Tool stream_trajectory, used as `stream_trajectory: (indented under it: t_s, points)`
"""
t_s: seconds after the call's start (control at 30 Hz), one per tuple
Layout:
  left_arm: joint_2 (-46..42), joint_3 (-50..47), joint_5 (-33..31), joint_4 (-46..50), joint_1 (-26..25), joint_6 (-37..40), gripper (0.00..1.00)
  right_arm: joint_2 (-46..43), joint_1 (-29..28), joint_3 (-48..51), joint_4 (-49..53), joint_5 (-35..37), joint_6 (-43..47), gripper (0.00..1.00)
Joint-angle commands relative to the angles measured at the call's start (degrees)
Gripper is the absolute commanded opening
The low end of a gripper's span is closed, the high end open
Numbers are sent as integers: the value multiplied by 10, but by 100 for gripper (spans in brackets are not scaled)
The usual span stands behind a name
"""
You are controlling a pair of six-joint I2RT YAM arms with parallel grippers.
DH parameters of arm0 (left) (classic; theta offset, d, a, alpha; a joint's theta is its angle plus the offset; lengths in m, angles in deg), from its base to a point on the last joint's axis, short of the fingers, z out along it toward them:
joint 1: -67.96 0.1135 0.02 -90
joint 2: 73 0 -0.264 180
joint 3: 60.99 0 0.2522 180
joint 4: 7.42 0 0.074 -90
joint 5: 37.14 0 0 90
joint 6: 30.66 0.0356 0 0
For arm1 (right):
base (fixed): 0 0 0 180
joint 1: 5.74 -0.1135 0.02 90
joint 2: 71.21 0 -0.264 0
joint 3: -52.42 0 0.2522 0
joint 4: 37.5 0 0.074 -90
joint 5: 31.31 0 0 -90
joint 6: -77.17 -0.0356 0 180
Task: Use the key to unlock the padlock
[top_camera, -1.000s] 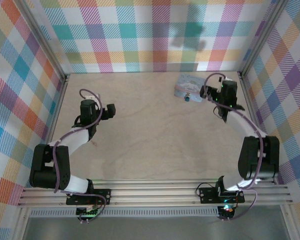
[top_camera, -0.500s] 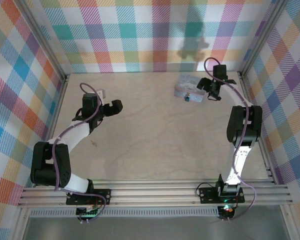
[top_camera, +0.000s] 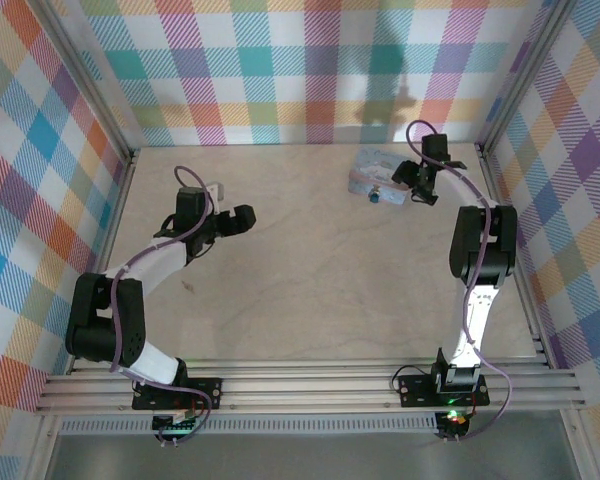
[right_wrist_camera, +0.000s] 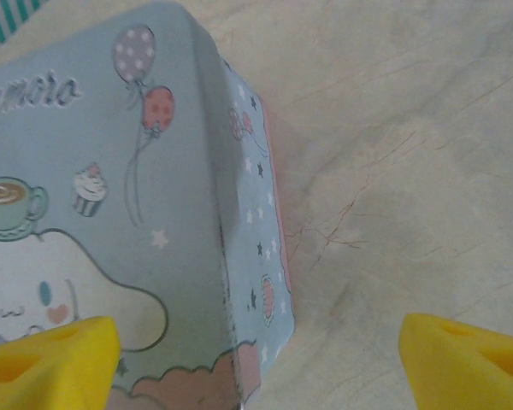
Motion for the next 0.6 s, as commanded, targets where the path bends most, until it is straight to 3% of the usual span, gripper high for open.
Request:
stream_trajectory:
  t_s: [0.0, 0.3, 0.57]
  points:
    - [6, 22, 10, 11, -4, 0, 94, 12, -6, -20, -8, -10, -12, 83]
    - [12, 30, 18, 18, -8, -5, 93, 6, -20, -19, 28, -27, -8, 70]
    - [-3, 33, 19, 38, -14, -5, 93, -8, -31, 1, 60, -55, -5, 66]
